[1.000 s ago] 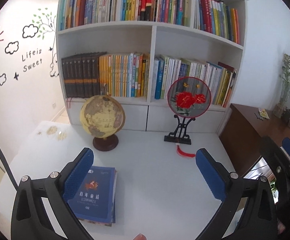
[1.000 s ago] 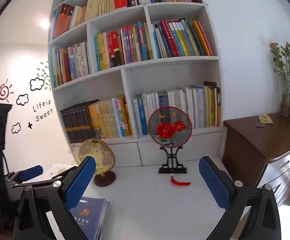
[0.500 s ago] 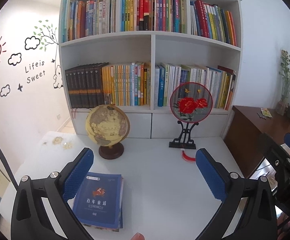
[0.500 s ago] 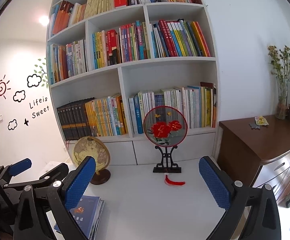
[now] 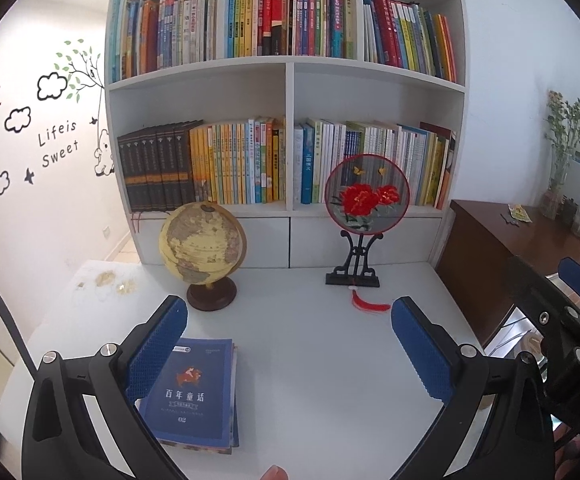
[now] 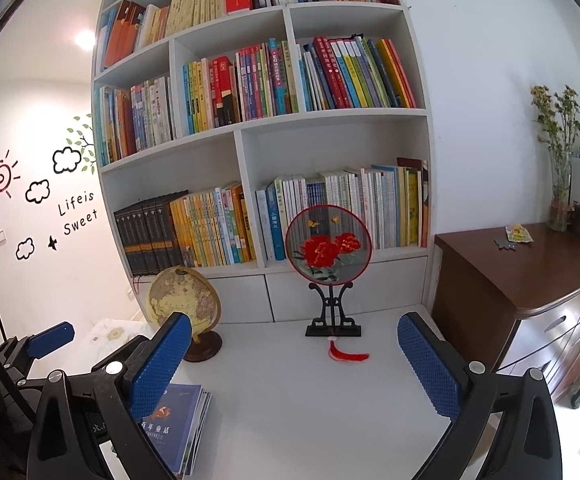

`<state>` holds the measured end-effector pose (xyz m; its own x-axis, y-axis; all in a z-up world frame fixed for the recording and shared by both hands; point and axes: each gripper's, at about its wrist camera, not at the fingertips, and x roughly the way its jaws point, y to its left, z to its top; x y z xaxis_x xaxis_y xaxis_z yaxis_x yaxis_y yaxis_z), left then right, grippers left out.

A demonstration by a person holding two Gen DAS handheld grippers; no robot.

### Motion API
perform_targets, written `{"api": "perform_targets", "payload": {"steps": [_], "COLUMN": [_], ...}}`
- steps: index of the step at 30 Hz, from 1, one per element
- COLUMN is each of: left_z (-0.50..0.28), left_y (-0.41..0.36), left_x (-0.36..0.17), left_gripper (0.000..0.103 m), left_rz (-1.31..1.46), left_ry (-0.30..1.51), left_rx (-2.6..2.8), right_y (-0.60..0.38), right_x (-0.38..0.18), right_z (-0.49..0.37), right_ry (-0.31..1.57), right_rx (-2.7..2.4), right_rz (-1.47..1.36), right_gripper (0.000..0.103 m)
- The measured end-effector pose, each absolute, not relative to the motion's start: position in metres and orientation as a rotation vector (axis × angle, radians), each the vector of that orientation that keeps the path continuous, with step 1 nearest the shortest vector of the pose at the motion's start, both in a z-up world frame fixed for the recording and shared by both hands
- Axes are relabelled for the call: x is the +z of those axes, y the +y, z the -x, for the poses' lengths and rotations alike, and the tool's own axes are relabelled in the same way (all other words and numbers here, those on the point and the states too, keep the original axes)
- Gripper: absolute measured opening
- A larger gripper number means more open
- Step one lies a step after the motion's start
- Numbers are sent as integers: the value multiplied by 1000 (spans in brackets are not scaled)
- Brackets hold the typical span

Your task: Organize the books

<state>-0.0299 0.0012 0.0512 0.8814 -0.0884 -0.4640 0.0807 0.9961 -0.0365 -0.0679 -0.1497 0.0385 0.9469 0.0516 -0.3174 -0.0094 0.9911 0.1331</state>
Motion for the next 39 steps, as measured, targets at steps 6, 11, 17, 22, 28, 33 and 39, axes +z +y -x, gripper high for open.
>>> {"api": "perform_targets", "payload": {"steps": [6, 11, 17, 22, 28, 33, 39], "left_z": [32, 33, 33, 34, 35, 34, 31], "left_y": [7, 9, 11, 12, 12, 13, 13], "left_x": [52, 52, 52, 52, 52, 51, 51], "left_gripper": [102, 102, 102, 102, 102, 102, 102], "left_rz": [25, 31, 35, 36, 36, 41, 39], "left_ry": [476, 474, 470, 465, 465, 472, 483], "left_rx": [-78, -70, -70, -67, -67, -71, -64], "right_y": [-147, -145, -145, -145, -145, -144, -144], "right_x": [40, 41, 40, 40, 40, 40, 40], "right_z": [71, 72, 72, 71, 72, 71, 69], "right_ry": [318, 316, 319, 319, 320, 324, 334], "right_rx": [37, 42, 39, 37, 37, 39, 49], "right_rz": [-127, -130, -132, -133, -136, -141, -149], "right_gripper": [103, 103, 103, 103, 103, 103, 103]}}
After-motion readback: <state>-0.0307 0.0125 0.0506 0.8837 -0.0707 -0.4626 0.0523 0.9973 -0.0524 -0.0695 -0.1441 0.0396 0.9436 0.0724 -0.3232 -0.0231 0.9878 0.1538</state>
